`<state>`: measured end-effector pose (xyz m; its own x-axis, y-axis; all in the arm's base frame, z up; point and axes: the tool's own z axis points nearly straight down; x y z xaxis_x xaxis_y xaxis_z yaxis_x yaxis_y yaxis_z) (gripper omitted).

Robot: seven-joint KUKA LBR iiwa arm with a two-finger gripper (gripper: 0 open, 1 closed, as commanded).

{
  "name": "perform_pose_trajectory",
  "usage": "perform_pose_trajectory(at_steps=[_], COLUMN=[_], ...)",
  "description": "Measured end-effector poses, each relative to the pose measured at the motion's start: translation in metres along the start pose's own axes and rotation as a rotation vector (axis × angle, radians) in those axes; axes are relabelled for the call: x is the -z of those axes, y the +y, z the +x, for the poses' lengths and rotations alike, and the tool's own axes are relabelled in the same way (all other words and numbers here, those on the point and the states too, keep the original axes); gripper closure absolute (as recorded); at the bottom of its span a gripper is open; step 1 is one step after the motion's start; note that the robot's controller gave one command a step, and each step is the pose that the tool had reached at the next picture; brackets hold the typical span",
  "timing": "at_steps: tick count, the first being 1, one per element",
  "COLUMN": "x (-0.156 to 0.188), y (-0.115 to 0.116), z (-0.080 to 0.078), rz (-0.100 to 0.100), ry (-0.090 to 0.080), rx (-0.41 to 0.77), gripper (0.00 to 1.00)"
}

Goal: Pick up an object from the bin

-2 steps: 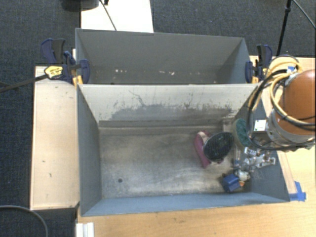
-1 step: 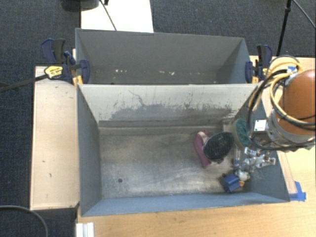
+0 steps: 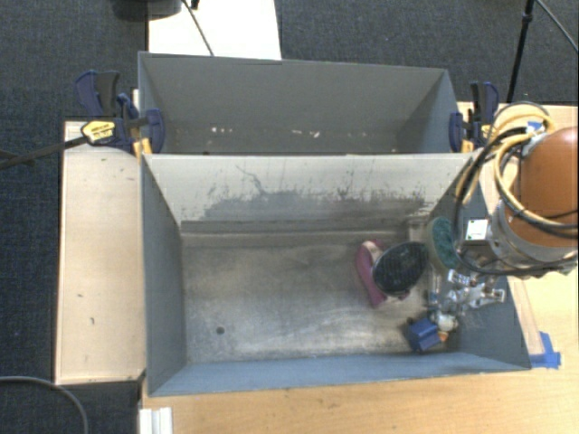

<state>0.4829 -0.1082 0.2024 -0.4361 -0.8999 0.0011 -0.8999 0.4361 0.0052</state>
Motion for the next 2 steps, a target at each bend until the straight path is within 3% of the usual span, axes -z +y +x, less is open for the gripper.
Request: perform_pose_trajectory(at_steps=[1, 2], x=[-0.0108, -0.0104], y=[0.0083, 0.008], z=[-0.0036, -0.0033], rz=[0.004, 0.004], ry=[-0.002, -0.003], rx=[0.01, 0.006], gripper=[1.0, 0.0])
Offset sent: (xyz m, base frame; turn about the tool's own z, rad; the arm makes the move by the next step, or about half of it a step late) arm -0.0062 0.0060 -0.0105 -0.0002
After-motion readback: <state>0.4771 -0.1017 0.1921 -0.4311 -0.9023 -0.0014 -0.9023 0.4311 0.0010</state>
